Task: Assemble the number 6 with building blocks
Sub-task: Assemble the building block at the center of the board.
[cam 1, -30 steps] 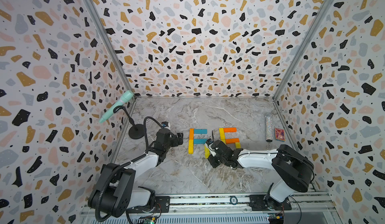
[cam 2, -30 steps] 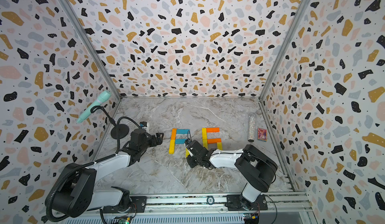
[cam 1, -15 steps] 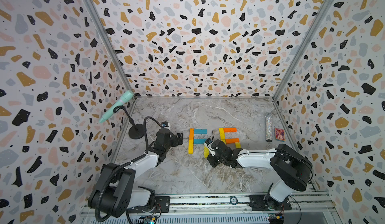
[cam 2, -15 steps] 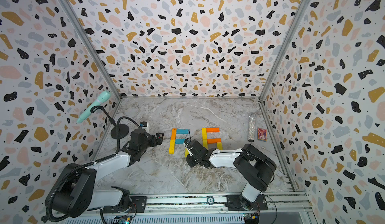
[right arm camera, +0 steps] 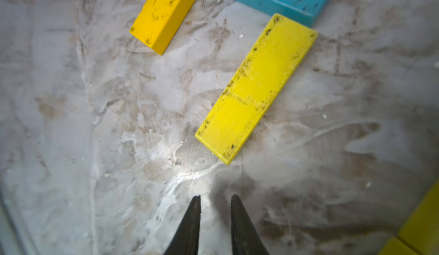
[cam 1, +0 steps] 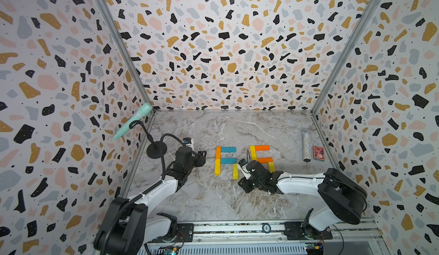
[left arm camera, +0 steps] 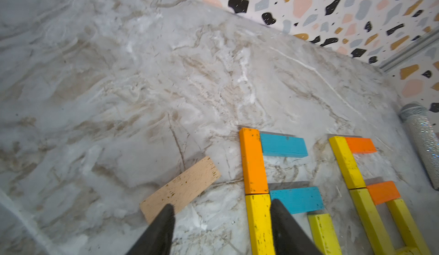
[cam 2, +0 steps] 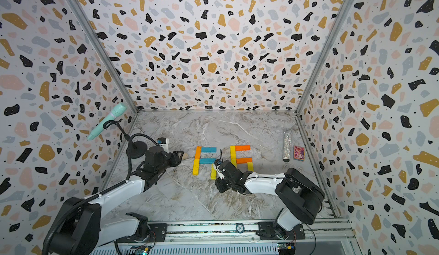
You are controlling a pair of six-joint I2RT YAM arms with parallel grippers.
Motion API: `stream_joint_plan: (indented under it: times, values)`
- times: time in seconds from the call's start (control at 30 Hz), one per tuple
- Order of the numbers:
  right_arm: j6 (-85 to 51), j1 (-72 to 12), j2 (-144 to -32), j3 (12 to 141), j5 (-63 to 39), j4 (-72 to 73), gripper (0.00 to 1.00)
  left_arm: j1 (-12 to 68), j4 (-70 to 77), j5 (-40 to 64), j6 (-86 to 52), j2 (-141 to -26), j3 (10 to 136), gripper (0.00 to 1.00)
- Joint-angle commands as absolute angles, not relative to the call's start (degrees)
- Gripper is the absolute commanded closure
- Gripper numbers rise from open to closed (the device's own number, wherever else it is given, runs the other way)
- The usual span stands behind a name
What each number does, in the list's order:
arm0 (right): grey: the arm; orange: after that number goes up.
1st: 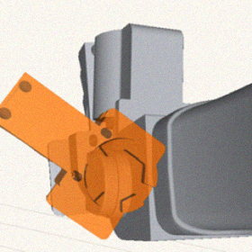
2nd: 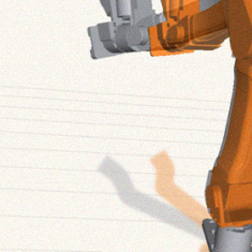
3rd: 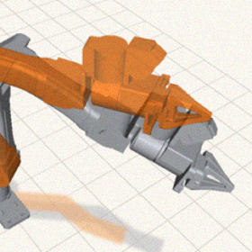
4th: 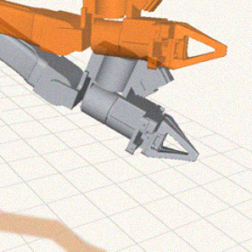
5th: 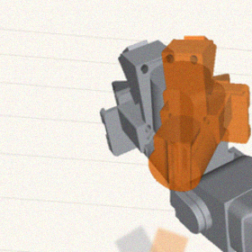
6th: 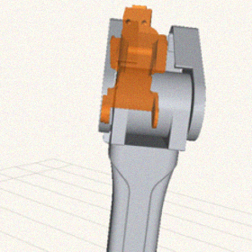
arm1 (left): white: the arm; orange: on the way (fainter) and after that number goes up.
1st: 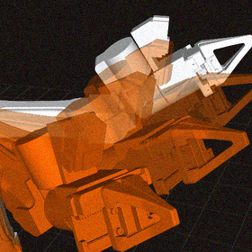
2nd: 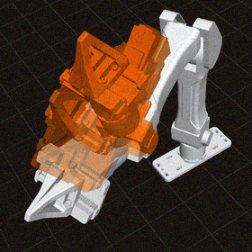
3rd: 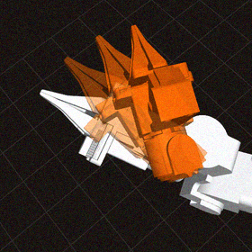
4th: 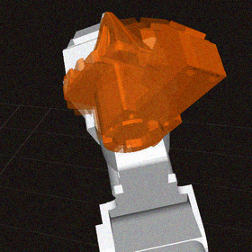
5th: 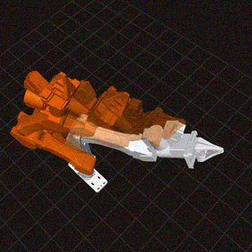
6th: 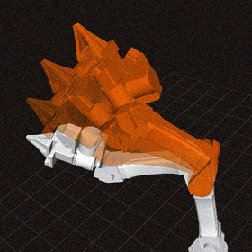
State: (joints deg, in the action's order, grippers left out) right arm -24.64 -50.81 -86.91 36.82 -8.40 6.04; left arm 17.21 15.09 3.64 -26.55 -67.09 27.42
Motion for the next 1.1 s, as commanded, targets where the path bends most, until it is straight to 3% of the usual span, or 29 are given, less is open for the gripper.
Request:
stream_joint_plan:
  times: [0.0,0.07,0.13,0.4,0.8,1.07]
  values:
    - [-28.93,-47.86,-83.63,37.03,-11.32,7.47,0.81,18.69,15.03,9.29,-32.00,-63.01,24.50,0.72]
    - [-29.79,-46.79,-84.28,38.42,-10.62,6.23,0.85,20.62,15.29,9.61,-35.18,-61.11,22.61,0.90]
    - [-29.56,-46.37,-85.61,40.11,-9.27,4.74,0.88,23.21,15.05,8.79,-38.01,-59.52,20.79,1.00]
    - [-27.97,-44.38,-90.34,42.63,-9.38,5.60,0.91,33.98,15.32,3.53,-46.75,-55.74,15.00,1.00]
    - [-25.99,-44.30,-94.89,44.31,-9.76,7.48,0.91,35.68,12.45,2.13,-45.49,-59.06,16.72,1.00]
    - [-26.00,-43.90,-97.05,45.11,-9.60,8.19,0.91,35.68,9.76,0.53,-43.82,-58.84,17.65,0.77]
